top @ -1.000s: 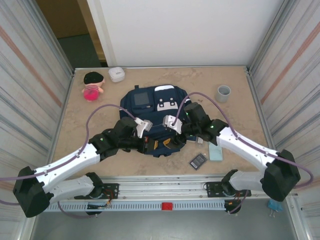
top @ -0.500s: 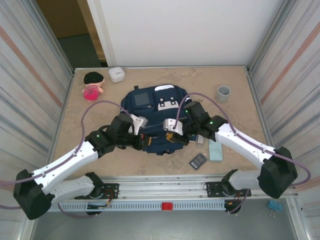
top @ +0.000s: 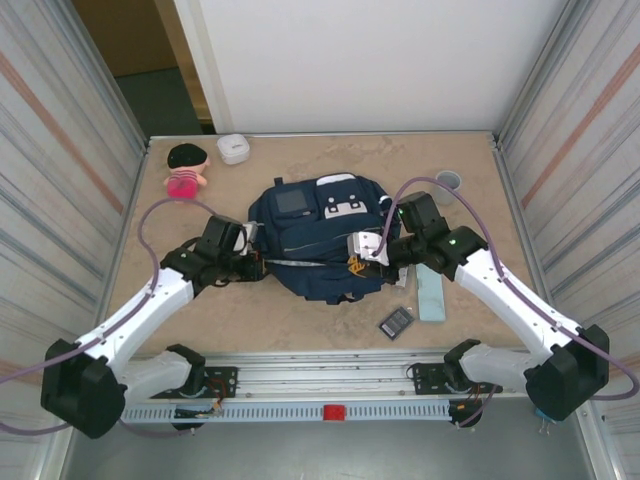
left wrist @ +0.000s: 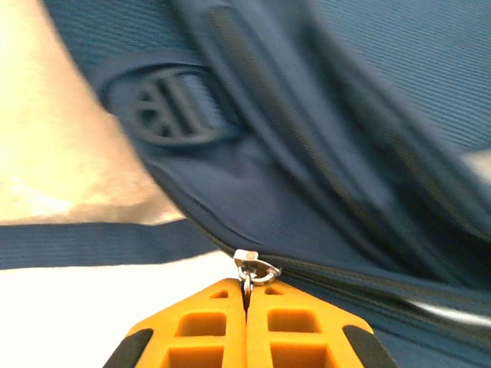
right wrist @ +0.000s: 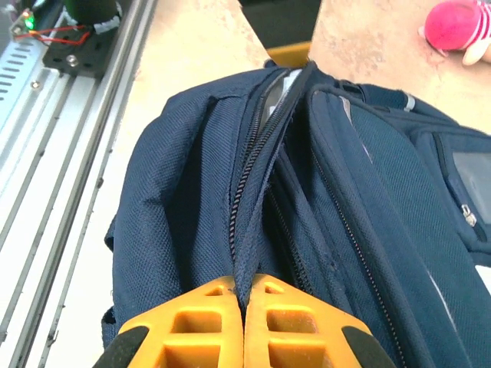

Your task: Pack books, pencil case, and school supplies into a backpack

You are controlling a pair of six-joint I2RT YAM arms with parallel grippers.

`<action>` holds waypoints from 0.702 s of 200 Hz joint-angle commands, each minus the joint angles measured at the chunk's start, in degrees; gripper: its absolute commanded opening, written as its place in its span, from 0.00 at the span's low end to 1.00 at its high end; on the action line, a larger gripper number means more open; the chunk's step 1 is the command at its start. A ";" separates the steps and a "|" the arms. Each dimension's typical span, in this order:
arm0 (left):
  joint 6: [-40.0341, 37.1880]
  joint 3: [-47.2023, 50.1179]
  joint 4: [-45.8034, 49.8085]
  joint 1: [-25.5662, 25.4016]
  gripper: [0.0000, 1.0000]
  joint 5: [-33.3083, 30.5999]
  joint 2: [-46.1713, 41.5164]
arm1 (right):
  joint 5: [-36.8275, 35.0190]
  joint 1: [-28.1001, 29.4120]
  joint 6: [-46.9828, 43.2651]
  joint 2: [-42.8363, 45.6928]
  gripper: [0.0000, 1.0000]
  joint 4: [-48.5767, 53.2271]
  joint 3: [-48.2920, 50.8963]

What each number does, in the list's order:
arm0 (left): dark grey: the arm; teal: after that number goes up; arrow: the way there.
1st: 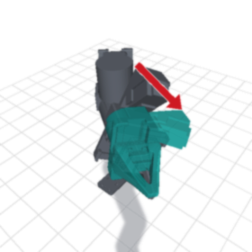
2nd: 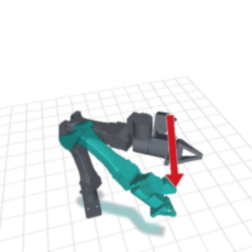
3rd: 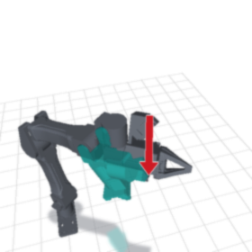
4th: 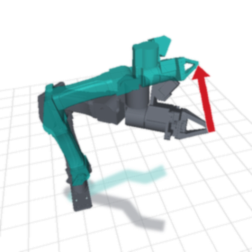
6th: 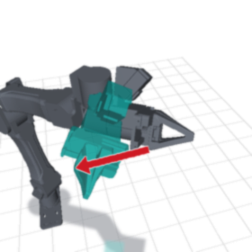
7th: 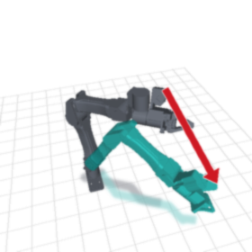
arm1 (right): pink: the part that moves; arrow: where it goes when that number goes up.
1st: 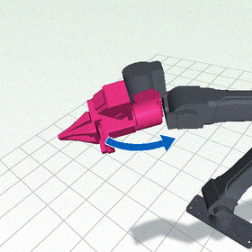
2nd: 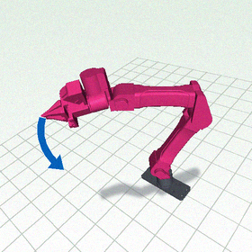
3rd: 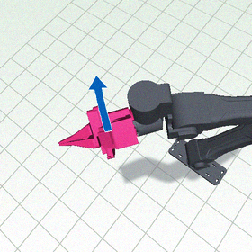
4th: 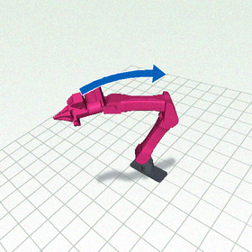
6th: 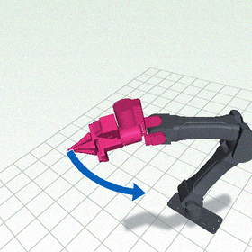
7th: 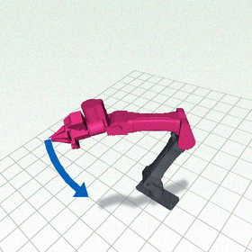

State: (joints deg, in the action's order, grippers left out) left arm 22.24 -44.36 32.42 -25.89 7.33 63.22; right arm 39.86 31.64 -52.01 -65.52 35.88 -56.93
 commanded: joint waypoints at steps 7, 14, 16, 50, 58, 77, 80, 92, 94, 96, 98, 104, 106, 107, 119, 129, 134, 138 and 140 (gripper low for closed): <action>-0.07 1.80 -4.93 4.19 0.00 -6.54 3.43 | 5.42 -0.44 -2.95 1.82 0.00 4.15 -4.09; 0.15 2.20 -6.64 5.23 0.00 -6.69 4.48 | 5.92 -0.48 -3.18 2.00 0.00 4.86 -4.39; 0.28 2.29 -6.93 5.58 0.00 -6.71 4.72 | 6.06 -0.45 -3.25 1.98 0.00 5.07 -4.41; 1.10 2.95 -16.06 10.62 0.00 -3.30 10.84 | 8.12 -0.48 -3.71 2.68 0.00 6.13 -4.46; 1.12 2.75 -17.67 11.29 0.00 -2.65 12.34 | 8.28 -0.44 -3.84 2.76 0.00 6.59 -4.69; 0.72 1.55 -19.97 12.29 0.00 -2.63 15.43 | 8.87 -0.46 -4.07 2.76 0.00 7.39 -5.11; 0.63 1.40 -20.14 12.34 0.00 -2.59 15.87 | 9.06 -0.44 -4.07 2.75 0.00 7.44 -5.10; 0.70 0.65 -21.16 12.78 0.00 -2.47 17.11 | 9.83 -0.44 -3.91 2.72 0.00 6.92 -4.83; 0.68 0.49 -21.17 12.90 0.00 -2.36 17.22 | 9.92 -0.44 -3.81 2.75 0.00 6.75 -4.79; 0.67 0.32 -21.24 12.95 0.00 -2.24 17.40 | 9.97 -0.44 -3.68 2.70 0.00 6.56 -4.68; 0.65 0.11 -21.26 12.97 0.00 -2.06 17.40 | 10.02 -0.44 -3.65 2.68 0.00 6.48 -4.59; 0.52 -0.32 -21.03 12.97 0.02 -1.63 17.37 | 10.06 -0.35 -3.39 2.50 0.00 6.04 -4.44; 0.52 -0.43 -21.01 13.04 0.03 -1.51 17.22 | 10.00 -0.35 -3.33 2.39 0.00 5.93 -4.45; 0.48 -0.45 -21.00 13.00 0.04 -1.43 17.12 | 9.99 -0.39 -3.30 2.36 0.00 5.86 -4.43; -0.42 -0.73 -21.02 13.01 0.23 0.47 15.57 | 9.57 -0.35 -2.81 2.06 0.00 5.14 -4.32; -2.23 -0.73 -21.00 12.93 0.48 2.81 13.10 | 8.98 -0.39 -2.28 1.78 0.00 4.37 -4.22; -3.51 -0.74 -20.85 12.91 0.56 4.02 11.69 | 8.75 -0.41 -2.08 1.72 0.00 4.00 -4.09; -4.65 -0.73 -20.64 12.74 0.64 4.86 10.28 | 8.75 -0.43 -1.91 1.67 0.00 3.67 -4.14; -5.27 -0.73 -20.51 12.60 0.68 5.18 9.56 | 8.75 -0.44 -1.84 1.61 0.00 3.54 -4.06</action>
State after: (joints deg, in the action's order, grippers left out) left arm 21.54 -43.05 13.47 -14.20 11.77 78.78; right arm 43.83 31.44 -54.57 -65.47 39.53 -58.63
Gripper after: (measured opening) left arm 0.443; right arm 0.066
